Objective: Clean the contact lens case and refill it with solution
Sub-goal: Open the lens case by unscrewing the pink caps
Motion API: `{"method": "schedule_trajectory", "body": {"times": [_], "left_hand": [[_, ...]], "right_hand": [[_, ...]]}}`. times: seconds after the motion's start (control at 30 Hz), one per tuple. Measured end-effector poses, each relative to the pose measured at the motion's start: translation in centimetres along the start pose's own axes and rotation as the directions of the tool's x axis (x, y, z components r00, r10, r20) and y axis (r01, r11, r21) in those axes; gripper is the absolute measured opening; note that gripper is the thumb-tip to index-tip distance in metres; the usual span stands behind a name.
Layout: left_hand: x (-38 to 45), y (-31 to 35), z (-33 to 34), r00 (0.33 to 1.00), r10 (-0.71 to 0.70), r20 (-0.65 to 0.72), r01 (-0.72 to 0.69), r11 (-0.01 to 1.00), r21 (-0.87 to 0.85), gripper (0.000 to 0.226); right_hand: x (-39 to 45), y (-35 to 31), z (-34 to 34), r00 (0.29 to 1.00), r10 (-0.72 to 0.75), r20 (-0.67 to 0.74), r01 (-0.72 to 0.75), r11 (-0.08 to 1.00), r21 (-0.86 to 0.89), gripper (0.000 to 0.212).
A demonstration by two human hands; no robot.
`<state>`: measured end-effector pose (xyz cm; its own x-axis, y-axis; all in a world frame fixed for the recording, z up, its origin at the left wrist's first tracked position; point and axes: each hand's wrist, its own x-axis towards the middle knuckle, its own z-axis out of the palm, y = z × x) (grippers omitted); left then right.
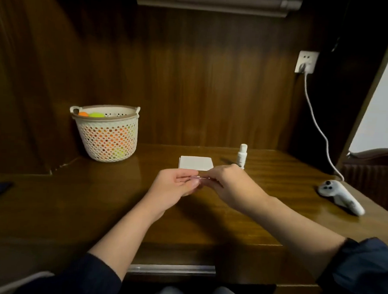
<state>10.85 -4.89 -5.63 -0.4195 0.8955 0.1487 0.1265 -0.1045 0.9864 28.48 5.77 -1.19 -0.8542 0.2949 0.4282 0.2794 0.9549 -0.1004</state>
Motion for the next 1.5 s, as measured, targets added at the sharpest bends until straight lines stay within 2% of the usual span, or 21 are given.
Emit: {"method": "schedule_trajectory", "body": {"times": [0.3, 0.57, 0.93, 1.07, 1.13, 1.23, 1.33, 1.5], "left_hand": [[7.5, -2.2, -0.2, 0.998, -0.065, 0.017, 0.063, 0.995, 0.079, 0.034], [14.3, -5.8, -1.8, 0.990, -0.137, 0.017, 0.137, 0.990, 0.029, 0.037], [14.2, -6.7, -3.3, 0.979, -0.202, 0.008, 0.202, 0.977, -0.063, 0.029], [13.9, -6.8, -3.1, 0.976, -0.215, 0.025, 0.216, 0.973, -0.086, 0.028], [13.8, -6.9, -3.1, 0.975, -0.218, 0.036, 0.220, 0.973, -0.075, 0.034], [13.9, -6.8, -3.3, 0.980, -0.195, 0.030, 0.196, 0.980, -0.022, 0.044], [13.9, -6.4, -3.2, 0.982, -0.176, 0.062, 0.174, 0.984, 0.031, 0.058], [13.8, -6.3, -3.0, 0.973, -0.163, 0.162, 0.157, 0.986, 0.051, 0.077]], "right_hand": [[3.7, 5.8, 3.9, 0.999, -0.044, 0.025, 0.045, 0.996, -0.080, 0.029], [8.7, 9.5, 8.3, 0.994, -0.018, 0.105, 0.036, 0.983, -0.181, 0.040], [9.6, 7.7, 9.4, 0.996, -0.020, 0.083, 0.037, 0.978, -0.206, 0.049], [9.5, 7.7, 9.7, 0.999, -0.028, 0.030, 0.034, 0.981, -0.193, 0.041], [9.5, 8.3, 10.2, 1.000, -0.003, -0.009, 0.002, 0.992, -0.129, 0.036], [9.4, 9.5, 10.6, 0.989, 0.078, -0.124, -0.064, 0.992, 0.112, 0.025], [9.3, 10.7, 10.9, 0.943, 0.243, -0.229, -0.153, 0.924, 0.352, 0.016], [9.3, 12.0, 11.1, 0.843, 0.468, -0.266, -0.263, 0.789, 0.556, 0.007]]}}
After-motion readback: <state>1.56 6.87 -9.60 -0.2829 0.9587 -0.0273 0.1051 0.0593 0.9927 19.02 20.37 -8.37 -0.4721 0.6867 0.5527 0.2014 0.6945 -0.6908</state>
